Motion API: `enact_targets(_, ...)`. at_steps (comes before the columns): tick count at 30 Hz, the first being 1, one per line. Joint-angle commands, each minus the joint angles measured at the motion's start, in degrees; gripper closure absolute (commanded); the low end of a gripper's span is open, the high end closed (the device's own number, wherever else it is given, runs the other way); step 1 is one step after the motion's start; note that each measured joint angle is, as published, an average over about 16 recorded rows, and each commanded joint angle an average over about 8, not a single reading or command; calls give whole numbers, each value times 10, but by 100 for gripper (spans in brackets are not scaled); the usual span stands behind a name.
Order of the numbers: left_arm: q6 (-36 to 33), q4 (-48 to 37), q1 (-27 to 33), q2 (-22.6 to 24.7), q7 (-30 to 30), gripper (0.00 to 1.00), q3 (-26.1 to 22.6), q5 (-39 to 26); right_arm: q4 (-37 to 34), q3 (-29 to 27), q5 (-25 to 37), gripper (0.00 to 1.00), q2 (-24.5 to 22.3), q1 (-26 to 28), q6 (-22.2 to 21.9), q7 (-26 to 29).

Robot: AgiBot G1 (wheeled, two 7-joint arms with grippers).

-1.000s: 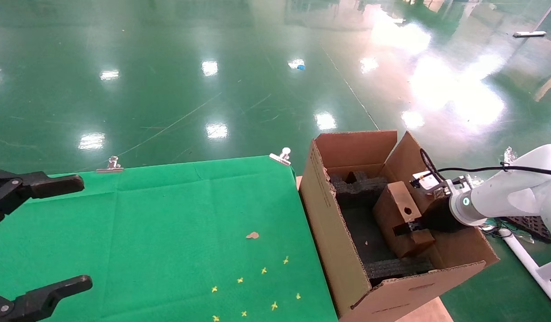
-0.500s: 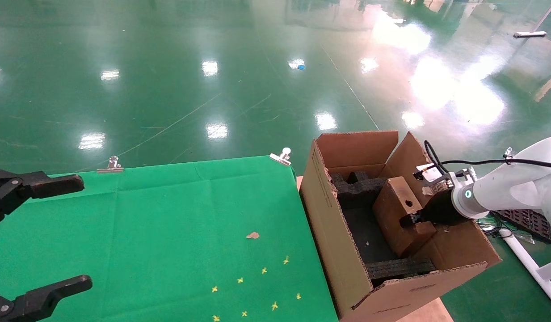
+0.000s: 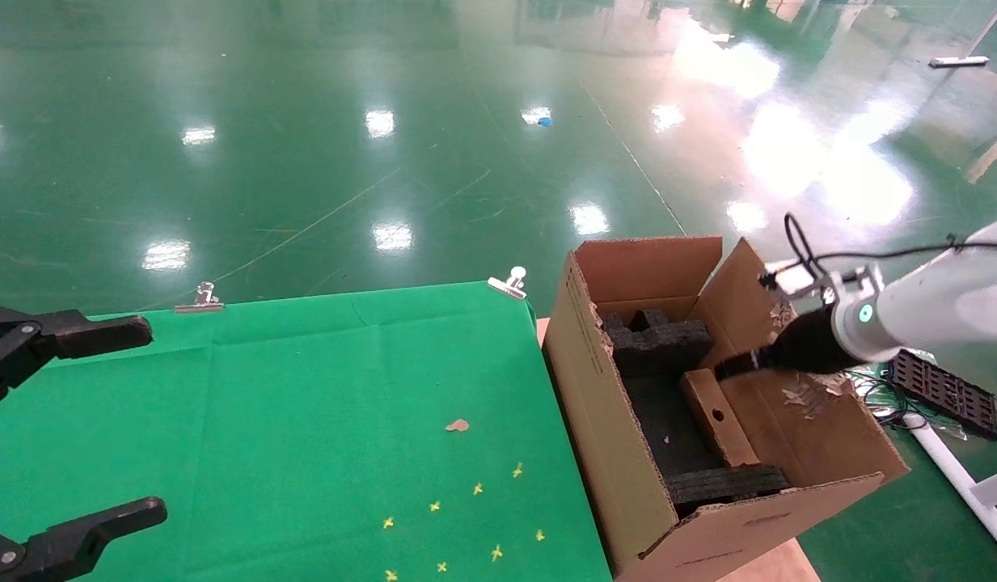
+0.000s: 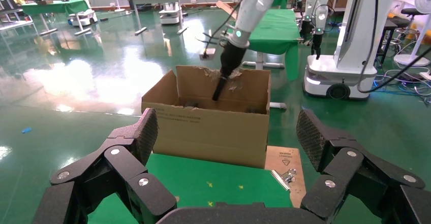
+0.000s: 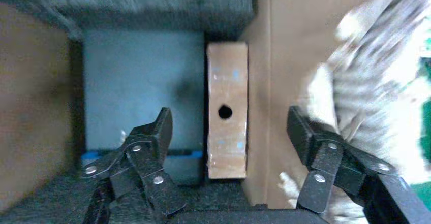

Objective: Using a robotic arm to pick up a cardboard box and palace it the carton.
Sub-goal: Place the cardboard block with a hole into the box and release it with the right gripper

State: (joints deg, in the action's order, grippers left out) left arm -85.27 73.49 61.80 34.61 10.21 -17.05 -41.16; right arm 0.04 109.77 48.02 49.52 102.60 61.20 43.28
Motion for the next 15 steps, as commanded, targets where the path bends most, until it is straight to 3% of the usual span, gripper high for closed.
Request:
enact_targets(1,0,0,0,0,0,0,0,0,1,1,1,0,-2,15,11,-1)
enact_targets(7,0,0,0,0,0,0,0,0,9,0,1,0,-10,110,68,-34)
enact_targets(15,0,0,0,0,0,0,0,0,12,-3,-1,0,-13,217,87,-91)
